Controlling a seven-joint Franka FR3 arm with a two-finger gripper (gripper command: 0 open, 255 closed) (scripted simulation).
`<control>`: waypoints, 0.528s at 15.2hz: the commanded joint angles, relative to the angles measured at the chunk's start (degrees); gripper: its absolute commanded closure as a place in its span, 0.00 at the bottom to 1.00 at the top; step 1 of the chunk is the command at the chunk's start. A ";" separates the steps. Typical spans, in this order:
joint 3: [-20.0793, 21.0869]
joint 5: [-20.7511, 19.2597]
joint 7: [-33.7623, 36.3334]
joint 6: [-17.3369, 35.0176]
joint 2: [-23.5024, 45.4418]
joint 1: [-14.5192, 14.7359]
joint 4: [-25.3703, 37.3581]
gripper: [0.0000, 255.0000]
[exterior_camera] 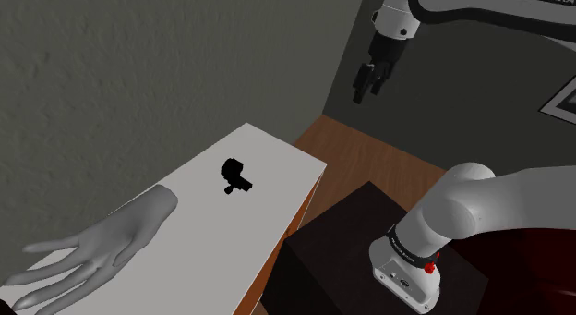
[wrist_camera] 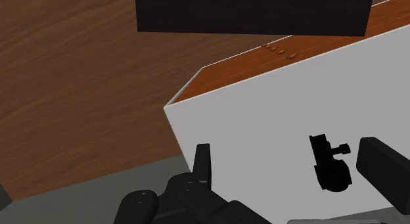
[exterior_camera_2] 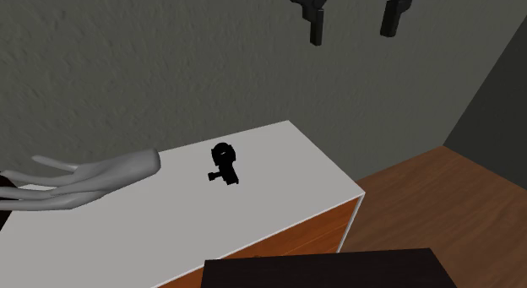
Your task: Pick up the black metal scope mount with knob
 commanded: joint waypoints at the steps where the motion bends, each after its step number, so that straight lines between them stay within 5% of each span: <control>1: 0.00 0.00 0.00 0.00 0.00 0.00 0.00 0.00; 8: 1.38 1.75 -0.30 14.36 7.30 1.97 -6.44 0.00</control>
